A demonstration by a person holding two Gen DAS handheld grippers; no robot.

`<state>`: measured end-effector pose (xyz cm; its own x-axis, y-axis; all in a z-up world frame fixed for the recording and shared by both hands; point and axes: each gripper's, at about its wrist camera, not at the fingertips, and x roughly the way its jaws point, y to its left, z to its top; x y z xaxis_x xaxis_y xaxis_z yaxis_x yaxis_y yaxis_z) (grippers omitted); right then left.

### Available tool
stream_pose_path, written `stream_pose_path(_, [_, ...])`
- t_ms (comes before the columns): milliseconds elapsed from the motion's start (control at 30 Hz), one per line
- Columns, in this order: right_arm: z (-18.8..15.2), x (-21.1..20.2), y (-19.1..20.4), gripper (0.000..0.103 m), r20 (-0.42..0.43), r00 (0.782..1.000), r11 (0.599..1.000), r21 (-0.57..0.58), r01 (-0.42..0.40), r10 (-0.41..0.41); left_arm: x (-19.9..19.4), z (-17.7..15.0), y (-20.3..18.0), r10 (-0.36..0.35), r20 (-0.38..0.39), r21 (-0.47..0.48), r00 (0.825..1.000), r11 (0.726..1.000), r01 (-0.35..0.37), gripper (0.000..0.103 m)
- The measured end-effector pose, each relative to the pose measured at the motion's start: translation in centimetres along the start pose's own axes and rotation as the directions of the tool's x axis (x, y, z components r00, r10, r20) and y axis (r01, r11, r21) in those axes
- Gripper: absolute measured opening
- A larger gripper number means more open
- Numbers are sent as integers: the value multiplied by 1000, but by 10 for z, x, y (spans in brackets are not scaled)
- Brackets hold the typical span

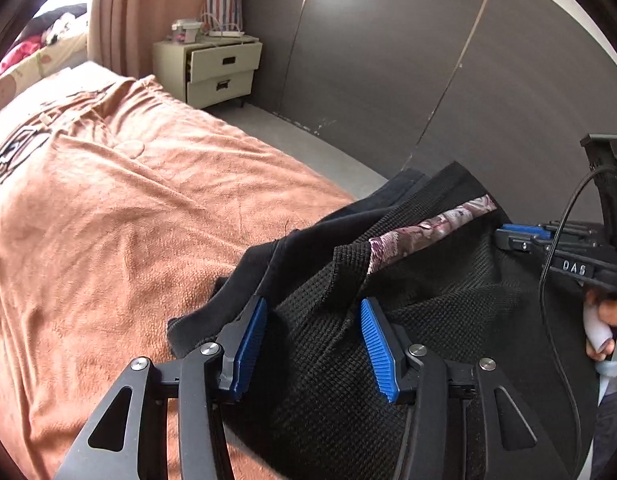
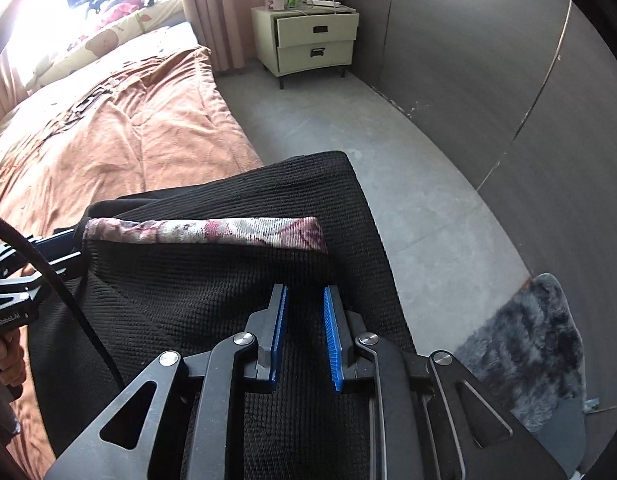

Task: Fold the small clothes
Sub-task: 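Lay the folded end down on the bundle and open both grippers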

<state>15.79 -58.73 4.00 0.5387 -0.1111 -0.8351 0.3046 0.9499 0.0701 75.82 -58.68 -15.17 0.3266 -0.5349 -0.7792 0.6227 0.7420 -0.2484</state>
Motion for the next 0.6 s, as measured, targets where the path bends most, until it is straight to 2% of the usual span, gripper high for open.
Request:
stream_pose_path(67, [1,-1,-6,15,-2,1000,1000,14,14,-14,3,4,1,1,-9,-28,1000,1000,-1,52])
stream_pose_path(200, [-5,-27,-18,16,23,1000,998,64,8,-9,-11,10,-5,40,-2,-20,999,999,-40,52])
stream_pose_path(300, [-19,-50,-28,16,49,999,999,46,-11,9,-29,3,-8,-6,20,-25,1000,1000,6,52])
stream_pose_path(467, [-56,-80,-53,18,65,998,998,62,-31,27,-39,-13,-27,-22,-9,21,1000,1000,23,52])
stream_pose_path(600, [-80,-94,-46,18,92,995,999,41,-33,29,-48,-27,-46,-29,-22,67,999,997,30,52])
